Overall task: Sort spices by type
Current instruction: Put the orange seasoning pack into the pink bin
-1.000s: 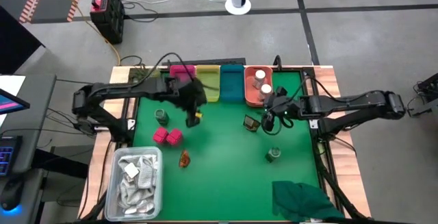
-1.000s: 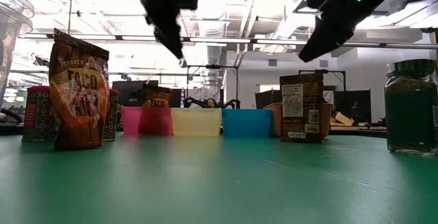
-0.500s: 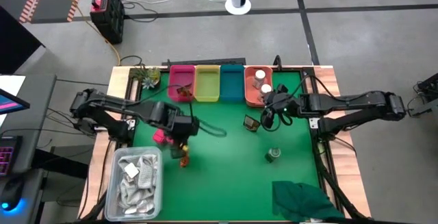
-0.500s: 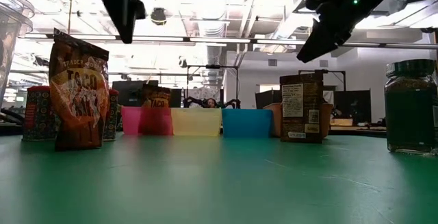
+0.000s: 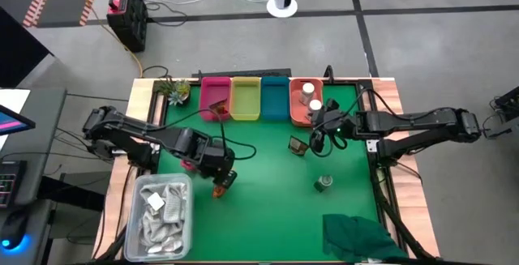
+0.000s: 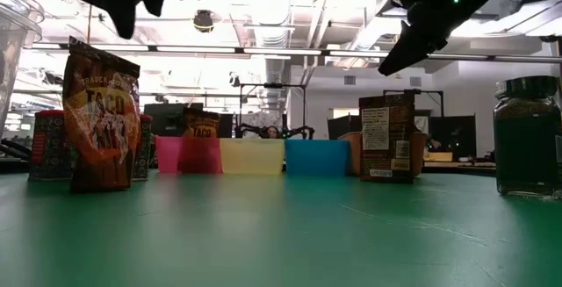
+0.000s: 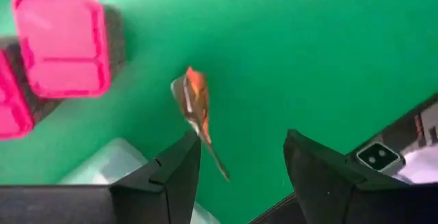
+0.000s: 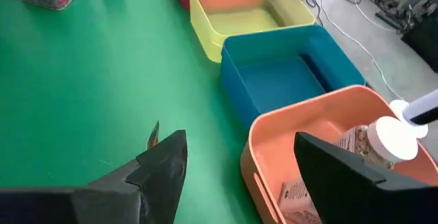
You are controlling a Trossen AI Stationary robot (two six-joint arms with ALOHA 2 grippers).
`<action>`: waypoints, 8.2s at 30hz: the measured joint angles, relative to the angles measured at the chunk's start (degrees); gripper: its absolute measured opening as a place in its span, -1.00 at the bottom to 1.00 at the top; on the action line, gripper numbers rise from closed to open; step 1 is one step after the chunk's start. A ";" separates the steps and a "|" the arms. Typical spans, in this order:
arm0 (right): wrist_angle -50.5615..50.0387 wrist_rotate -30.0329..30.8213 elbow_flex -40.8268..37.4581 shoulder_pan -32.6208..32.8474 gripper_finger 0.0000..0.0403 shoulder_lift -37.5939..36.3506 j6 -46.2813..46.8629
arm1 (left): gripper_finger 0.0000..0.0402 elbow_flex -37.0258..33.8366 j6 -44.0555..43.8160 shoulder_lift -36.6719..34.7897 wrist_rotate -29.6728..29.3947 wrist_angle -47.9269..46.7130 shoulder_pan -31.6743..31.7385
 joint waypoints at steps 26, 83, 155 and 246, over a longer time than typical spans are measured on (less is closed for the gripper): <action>0.96 -0.28 0.00 0.00 0.47 0.70 -0.35 | -0.81 -0.04 16.77 9.27 1.32 -1.98 -1.07; 3.27 -0.57 -0.02 3.43 0.47 5.05 4.22 | -1.00 12.72 90.41 9.22 -15.47 1.34 55.25; -6.80 -7.93 0.77 0.46 0.41 4.47 6.74 | -0.49 6.87 93.26 9.03 1.84 19.31 32.43; 8.90 -11.18 2.36 7.26 -0.88 7.80 -2.02 | -0.72 -4.44 91.02 16.02 -1.30 68.33 20.32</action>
